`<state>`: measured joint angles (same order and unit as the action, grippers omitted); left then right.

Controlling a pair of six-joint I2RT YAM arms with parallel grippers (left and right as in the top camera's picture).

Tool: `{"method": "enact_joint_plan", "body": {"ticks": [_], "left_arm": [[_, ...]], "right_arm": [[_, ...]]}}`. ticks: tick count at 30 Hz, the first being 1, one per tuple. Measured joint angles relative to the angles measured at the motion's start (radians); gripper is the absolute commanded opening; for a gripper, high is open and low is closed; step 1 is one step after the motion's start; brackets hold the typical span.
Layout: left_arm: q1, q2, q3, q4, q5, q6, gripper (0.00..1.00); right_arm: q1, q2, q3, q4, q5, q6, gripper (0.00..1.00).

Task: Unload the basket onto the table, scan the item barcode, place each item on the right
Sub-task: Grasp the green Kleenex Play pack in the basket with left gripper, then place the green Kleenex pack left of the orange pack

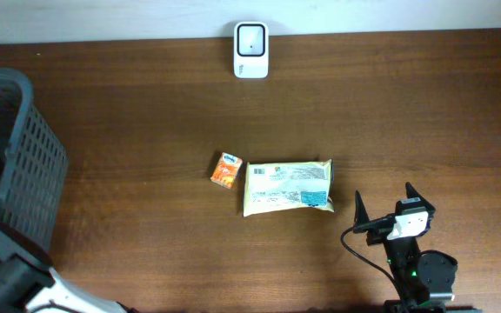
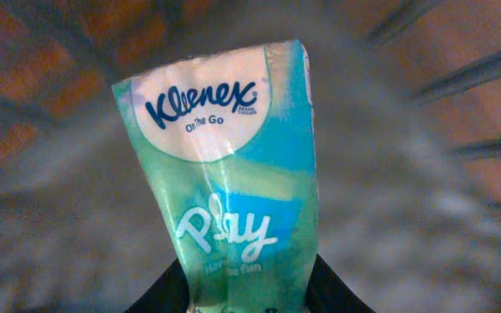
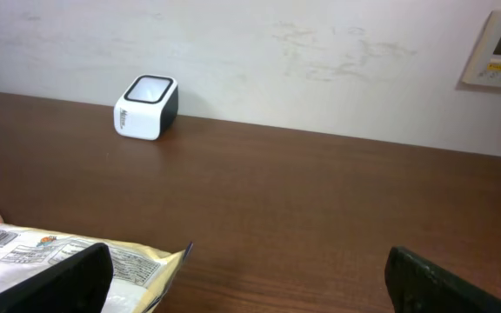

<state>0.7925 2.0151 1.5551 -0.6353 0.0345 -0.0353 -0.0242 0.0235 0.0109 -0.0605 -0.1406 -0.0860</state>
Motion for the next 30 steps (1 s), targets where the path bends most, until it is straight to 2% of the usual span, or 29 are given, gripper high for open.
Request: {"method": "enact_joint_plan", "body": {"ticks": [5, 6, 8, 10, 12, 14, 16, 20, 21, 23, 24, 26, 28, 30], "left_arm": [[-0.035, -0.468, 0.047, 0.019, 0.257, -0.105, 0.34], [-0.077, -0.527, 0.048, 0.015, 0.274, -0.113, 0.33], [-0.25, -0.64, 0.054, -0.035, 0.304, -0.122, 0.36], [-0.414, -0.667, 0.061, -0.117, 0.303, -0.123, 0.37], [-0.596, -0.599, 0.068, -0.251, 0.203, -0.126, 0.37], [-0.718, -0.493, 0.067, -0.326, 0.164, -0.127, 0.37], [-0.858, -0.308, 0.065, -0.397, 0.139, -0.114, 0.37], [-0.988, -0.016, 0.064, -0.473, 0.129, -0.084, 0.41], [-1.004, 0.032, 0.063, -0.479, 0.128, -0.081, 0.45], [-1.035, 0.106, 0.06, -0.493, 0.124, -0.078, 0.8], [-1.044, 0.109, 0.06, -0.495, 0.121, -0.074, 0.93], [-1.064, 0.109, 0.06, -0.495, 0.098, -0.067, 1.0], [-1.073, 0.109, 0.071, -0.522, 0.057, -0.064, 0.99], [-1.072, 0.11, 0.167, -0.602, 0.024, -0.066, 0.99]], "right_arm": [[0.0, 0.0, 0.0, 0.0, 0.0, 0.0, 0.99], [0.0, 0.0, 0.0, 0.0, 0.0, 0.0, 0.99], [0.0, 0.0, 0.0, 0.0, 0.0, 0.0, 0.99], [0.0, 0.0, 0.0, 0.0, 0.0, 0.0, 0.99], [0.0, 0.0, 0.0, 0.0, 0.0, 0.0, 0.99], [0.0, 0.0, 0.0, 0.0, 0.0, 0.0, 0.99], [0.0, 0.0, 0.0, 0.0, 0.0, 0.0, 0.99], [0.0, 0.0, 0.0, 0.0, 0.0, 0.0, 0.99], [0.0, 0.0, 0.0, 0.0, 0.0, 0.0, 0.99], [0.0, 0.0, 0.0, 0.0, 0.0, 0.0, 0.99], [0.0, 0.0, 0.0, 0.0, 0.0, 0.0, 0.99], [0.0, 0.0, 0.0, 0.0, 0.0, 0.0, 0.99], [0.0, 0.0, 0.0, 0.0, 0.0, 0.0, 0.99], [0.0, -0.001, 0.0, 0.0, 0.0, 0.001, 0.99]]}}
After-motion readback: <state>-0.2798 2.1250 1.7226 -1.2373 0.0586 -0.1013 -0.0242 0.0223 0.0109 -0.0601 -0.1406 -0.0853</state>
